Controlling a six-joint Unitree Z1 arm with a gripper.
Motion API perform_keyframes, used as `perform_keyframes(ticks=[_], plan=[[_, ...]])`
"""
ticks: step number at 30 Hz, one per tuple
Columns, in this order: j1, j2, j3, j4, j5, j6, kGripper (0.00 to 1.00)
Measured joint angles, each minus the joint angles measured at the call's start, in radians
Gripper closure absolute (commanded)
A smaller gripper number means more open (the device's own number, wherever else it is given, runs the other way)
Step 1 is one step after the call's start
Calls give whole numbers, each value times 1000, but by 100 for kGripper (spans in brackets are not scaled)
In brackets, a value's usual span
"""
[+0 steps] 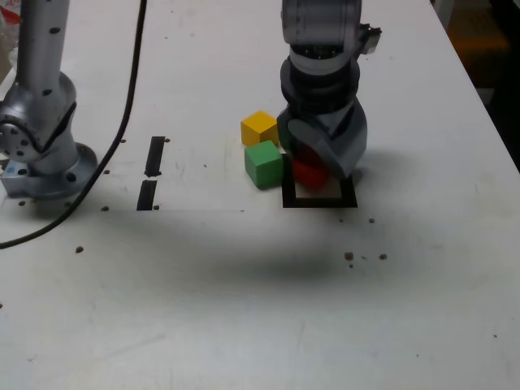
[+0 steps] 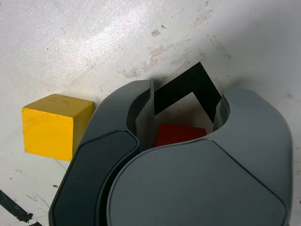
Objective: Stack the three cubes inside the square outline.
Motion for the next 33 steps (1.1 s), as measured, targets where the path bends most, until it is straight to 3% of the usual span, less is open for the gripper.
perform_keyframes(ticks=[4, 10, 18, 33], plan=[[4, 4, 0, 16, 0, -2, 62], [11, 13, -4, 41, -1, -4, 28], [11, 13, -3, 5, -1, -4, 20], [11, 4, 2, -8, 12, -2, 19]])
